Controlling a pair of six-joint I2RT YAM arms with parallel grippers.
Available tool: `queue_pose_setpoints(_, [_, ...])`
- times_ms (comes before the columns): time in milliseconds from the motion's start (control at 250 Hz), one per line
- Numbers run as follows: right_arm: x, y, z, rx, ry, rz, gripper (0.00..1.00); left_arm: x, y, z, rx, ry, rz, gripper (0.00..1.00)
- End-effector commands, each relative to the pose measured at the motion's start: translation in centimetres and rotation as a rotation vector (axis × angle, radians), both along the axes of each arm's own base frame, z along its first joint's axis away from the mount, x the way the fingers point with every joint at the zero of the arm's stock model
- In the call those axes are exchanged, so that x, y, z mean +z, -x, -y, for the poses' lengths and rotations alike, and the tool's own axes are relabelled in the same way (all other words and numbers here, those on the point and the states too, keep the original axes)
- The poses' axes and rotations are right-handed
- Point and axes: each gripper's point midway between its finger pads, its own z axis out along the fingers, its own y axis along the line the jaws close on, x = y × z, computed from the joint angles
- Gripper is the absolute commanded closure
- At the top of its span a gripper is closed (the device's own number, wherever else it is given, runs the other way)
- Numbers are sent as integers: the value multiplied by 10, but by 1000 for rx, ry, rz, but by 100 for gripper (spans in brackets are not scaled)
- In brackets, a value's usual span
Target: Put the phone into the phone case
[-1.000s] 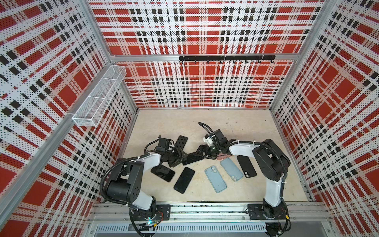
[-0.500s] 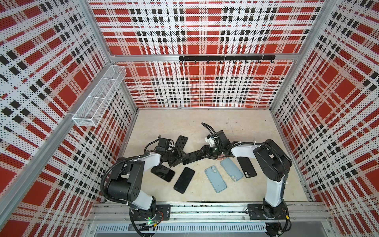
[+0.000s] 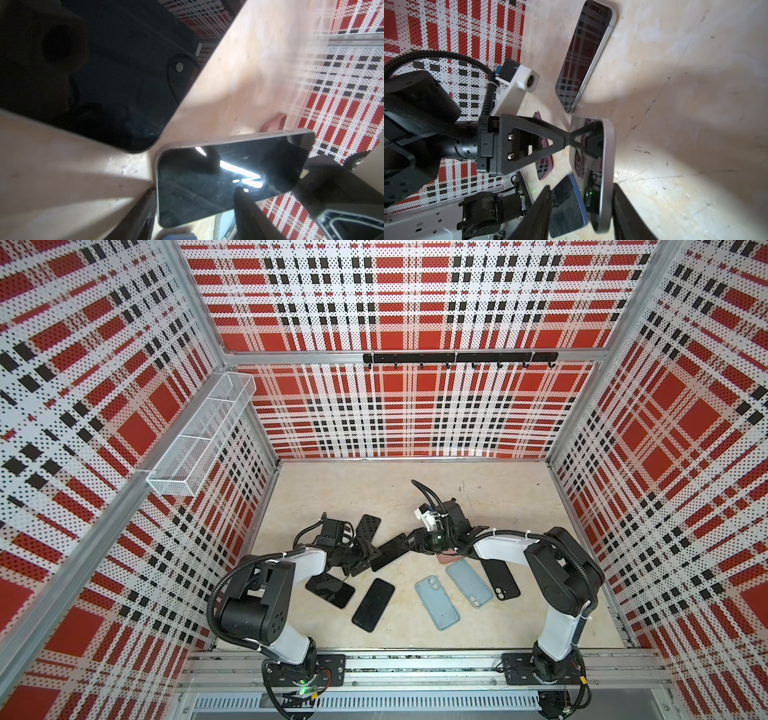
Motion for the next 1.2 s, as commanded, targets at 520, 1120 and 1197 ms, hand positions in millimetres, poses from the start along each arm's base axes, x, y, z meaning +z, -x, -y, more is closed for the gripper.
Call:
queue_pose_setpoints(520, [27, -4, 3, -11, 23, 117, 92, 17, -10, -1, -6, -55, 59, 28])
queue_pose_setpoints(1120, [160, -7, 74, 24, -31, 247, 99, 260, 13, 28, -461, -571, 1262, 1])
queue_pose_setpoints(1197, [167, -1, 80, 46, -21, 283, 99, 265, 25, 39, -552, -649, 1352, 1])
